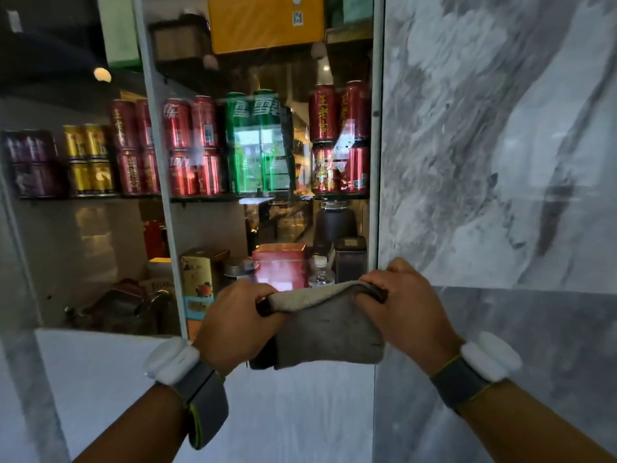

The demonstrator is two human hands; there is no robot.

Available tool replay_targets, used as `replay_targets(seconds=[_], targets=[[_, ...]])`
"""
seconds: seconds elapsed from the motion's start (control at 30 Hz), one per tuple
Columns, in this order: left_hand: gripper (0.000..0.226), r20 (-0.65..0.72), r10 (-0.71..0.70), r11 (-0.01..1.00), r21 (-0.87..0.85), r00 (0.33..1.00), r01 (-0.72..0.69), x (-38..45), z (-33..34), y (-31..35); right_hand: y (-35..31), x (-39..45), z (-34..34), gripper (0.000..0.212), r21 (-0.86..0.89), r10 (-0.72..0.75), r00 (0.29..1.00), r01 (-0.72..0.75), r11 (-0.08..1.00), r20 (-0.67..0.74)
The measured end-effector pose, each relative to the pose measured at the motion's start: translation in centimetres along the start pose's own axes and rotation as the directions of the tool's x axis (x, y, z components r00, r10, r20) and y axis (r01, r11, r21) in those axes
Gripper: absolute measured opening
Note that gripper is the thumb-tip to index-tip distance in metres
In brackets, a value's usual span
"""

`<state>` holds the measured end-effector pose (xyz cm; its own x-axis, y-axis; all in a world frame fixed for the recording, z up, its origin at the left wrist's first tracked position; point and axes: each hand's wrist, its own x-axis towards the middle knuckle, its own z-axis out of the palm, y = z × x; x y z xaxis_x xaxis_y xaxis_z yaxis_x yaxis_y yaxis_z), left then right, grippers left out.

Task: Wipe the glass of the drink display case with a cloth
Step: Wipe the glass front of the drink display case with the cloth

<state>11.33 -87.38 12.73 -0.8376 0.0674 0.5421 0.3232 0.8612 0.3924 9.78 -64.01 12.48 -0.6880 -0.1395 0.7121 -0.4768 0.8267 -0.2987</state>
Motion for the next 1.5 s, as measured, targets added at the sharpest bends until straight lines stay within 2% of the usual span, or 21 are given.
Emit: replay_targets(seconds=[0.1,0.17,0.27,0.37,0.43,0.5,0.53,0.6,0.67,0.8,0.87,0.9,0.97,1.03,1.1,1.17,1.27,1.33,1.4,1.5], targets=[[0.022,-0.079,-0.061,0.998,-0.028,0.995,0.059,3.7,0.4,-1.0,1.0,3.3,1.3,0.01,0.023,0.016,0.998,-0.014,1.0,-0.068],[0.021,-0.095,-0.066,0.989,-0.136,0.993,0.052,6.5,0.6,-1.5,1.6,6.2,2.4,0.012,0.103,0.016,0.992,-0.003,0.995,-0.122],[0.031,-0.073,-0.077,0.941,-0.335,0.994,0.048,9.4,1.0,-2.0,2.6,9.8,4.2,0.02,0.262,0.059,0.987,-0.019,0.965,-0.147],[0.017,-0.035,-0.233,0.796,-0.582,0.972,0.169,11.4,1.8,-1.7,3.9,11.7,5.7,0.027,0.441,0.12,0.986,-0.059,0.896,-0.112],[0.014,0.001,-0.325,0.644,-0.732,0.946,0.222,13.0,2.7,-1.6,4.7,12.7,6.9,0.032,0.52,0.129,0.984,-0.046,0.853,-0.124],[0.017,0.006,-0.377,0.491,-0.847,0.926,0.205,14.2,3.9,-1.6,5.0,13.3,7.6,0.034,0.596,0.139,0.979,-0.025,0.803,-0.146],[0.018,-0.008,-0.389,0.448,-0.875,0.921,0.182,14.8,4.6,-1.7,5.3,13.6,8.0,0.033,0.63,0.158,0.976,-0.028,0.776,-0.151],[0.021,-0.06,-0.396,0.434,-0.892,0.916,0.129,16.1,5.8,-1.9,5.7,14.5,8.7,0.027,0.66,0.21,0.961,-0.042,0.75,-0.178],[0.025,-0.146,-0.375,0.463,-0.885,0.915,0.048,18.1,6.7,-2.4,5.8,15.9,9.1,0.019,0.633,0.236,0.943,-0.035,0.773,-0.235],[0.038,-0.401,-0.27,0.611,-0.774,0.875,-0.166,20.4,7.1,-2.3,5.7,18.3,9.2,0.038,0.554,0.209,0.899,0.044,0.831,-0.386],[0.035,-0.508,-0.08,0.655,-0.675,0.858,-0.339,20.3,8.2,-2.5,5.5,18.1,9.7,0.058,0.518,0.15,0.896,0.1,0.85,-0.419],[0.028,-0.539,0.064,0.706,-0.57,0.84,-0.419,20.3,8.9,-3.1,5.2,18.0,10.3,0.064,0.448,0.083,0.899,0.132,0.884,-0.429],[0.027,-0.493,0.339,0.841,-0.223,0.801,-0.493,20.3,10.5,-4.7,5.8,17.2,11.4,0.063,0.182,-0.098,0.892,0.196,0.964,-0.442],[0.041,-0.382,0.505,0.851,0.075,0.774,-0.519,20.9,11.9,-6.4,6.8,17.4,12.6,0.06,-0.055,-0.225,0.862,0.225,0.973,-0.454],[0.047,-0.314,0.544,0.837,0.263,0.778,-0.48,21.8,12.2,-6.7,7.3,18.2,12.7,0.058,-0.169,-0.284,0.838,0.231,0.958,-0.467],[0.05,-0.28,0.529,0.832,0.354,0.801,-0.427,22.5,12.2,-6.2,7.3,19.0,12.3,0.055,-0.244,-0.342,0.794,0.249,0.937,-0.502],[0.057,-0.289,0.49,0.852,0.356,0.822,-0.383,23.4,12.7,-5.2,7.7,19.6,11.7,0.048,-0.307,-0.416,0.728,0.289,0.907,-0.544],[0.059,-0.285,0.47,0.866,0.332,0.835,-0.375,23.3,13.3,-5.2,8.3,19.1,12.6,0.032,-0.356,-0.511,0.703,0.373,0.857,-0.495],[0.061,-0.285,0.477,0.865,0.322,0.832,-0.385,23.2,14.1,-5.9,9.3,18.6,14.0,0.03,-0.42,-0.566,0.721,0.405,0.812,-0.4],[0.071,-0.263,0.519,0.831,0.378,0.813,-0.408,23.9,14.0,-6.8,9.9,18.4,14.9,0.041,-0.531,-0.499,0.814,0.295,0.794,-0.295]])
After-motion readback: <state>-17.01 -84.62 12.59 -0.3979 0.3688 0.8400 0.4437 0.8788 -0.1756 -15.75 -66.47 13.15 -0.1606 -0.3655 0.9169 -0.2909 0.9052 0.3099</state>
